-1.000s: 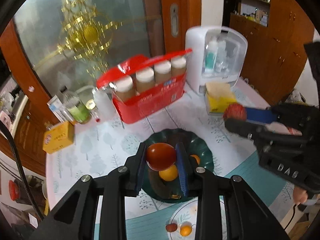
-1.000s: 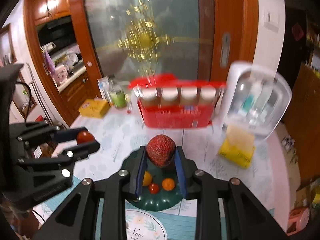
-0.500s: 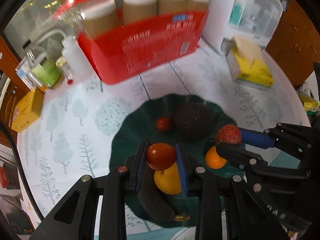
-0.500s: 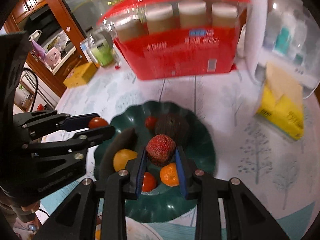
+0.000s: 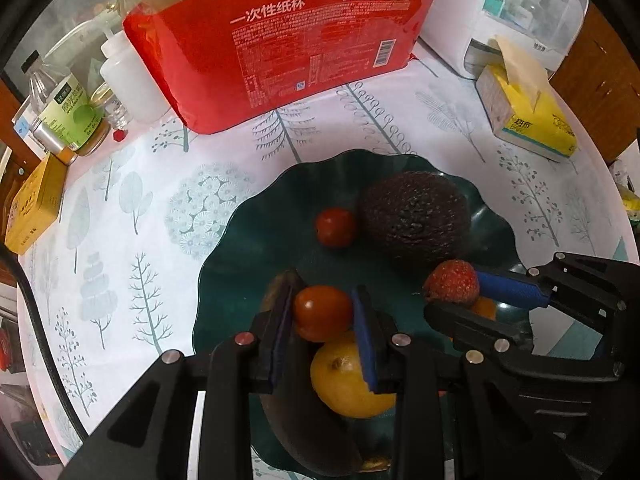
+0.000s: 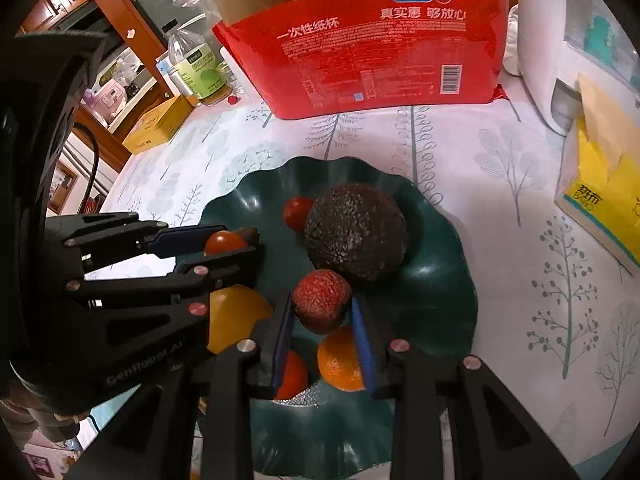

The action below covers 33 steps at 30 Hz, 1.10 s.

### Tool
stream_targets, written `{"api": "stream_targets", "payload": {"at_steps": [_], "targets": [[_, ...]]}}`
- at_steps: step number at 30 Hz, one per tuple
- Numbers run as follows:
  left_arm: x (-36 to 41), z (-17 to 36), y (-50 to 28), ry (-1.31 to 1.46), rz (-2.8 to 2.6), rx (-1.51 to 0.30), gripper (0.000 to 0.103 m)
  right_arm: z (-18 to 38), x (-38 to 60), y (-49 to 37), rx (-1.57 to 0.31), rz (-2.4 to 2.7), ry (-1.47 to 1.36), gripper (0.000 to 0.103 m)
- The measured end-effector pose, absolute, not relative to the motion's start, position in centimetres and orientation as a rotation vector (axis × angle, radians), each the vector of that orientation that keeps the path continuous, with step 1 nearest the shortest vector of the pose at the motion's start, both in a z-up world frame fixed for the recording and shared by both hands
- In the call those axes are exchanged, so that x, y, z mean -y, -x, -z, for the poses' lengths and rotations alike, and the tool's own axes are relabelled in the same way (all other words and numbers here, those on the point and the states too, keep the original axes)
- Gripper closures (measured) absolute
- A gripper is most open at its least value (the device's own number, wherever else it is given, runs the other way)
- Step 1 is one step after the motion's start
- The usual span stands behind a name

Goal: Organize fruits
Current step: 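Lower tomato and lychee onto the green plate and open both tools, then move both tools back over the white plate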

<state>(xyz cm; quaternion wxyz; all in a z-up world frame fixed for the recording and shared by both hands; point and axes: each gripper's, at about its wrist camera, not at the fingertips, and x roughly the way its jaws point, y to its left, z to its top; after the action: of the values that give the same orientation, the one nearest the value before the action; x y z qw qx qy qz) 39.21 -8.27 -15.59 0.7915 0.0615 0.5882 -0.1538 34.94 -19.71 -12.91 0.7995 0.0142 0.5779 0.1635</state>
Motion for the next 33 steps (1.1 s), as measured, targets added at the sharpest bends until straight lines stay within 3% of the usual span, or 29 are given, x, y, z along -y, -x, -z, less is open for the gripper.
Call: {"api": "stream_targets", "payload": {"at_steps": [7, 12, 18, 33], "targets": [[8.0, 15.6, -38.7, -0.138, 0.311, -1.277, 0.069, 12.9, 19.4, -34.5, -1.230, -0.347, 0.007, 0.070], [7.2, 15.0, -38.3, -0.140, 0.282, -1.257, 0.046, 12.9, 19.7, -34.3, -1.226, -0.338, -0.006, 0.065], [6.6, 14.2, -37.5, -0.137, 0.257, -1.240, 0.031, 12.4, 20.3, -34.0, -1.214, -0.329, -0.025, 0.060], [5.0, 11.7, -34.8, -0.141, 0.236, -1.219, 0.026, 9.9, 20.1, -32.5, -1.169, -0.309, -0.026, 0.060]]}}
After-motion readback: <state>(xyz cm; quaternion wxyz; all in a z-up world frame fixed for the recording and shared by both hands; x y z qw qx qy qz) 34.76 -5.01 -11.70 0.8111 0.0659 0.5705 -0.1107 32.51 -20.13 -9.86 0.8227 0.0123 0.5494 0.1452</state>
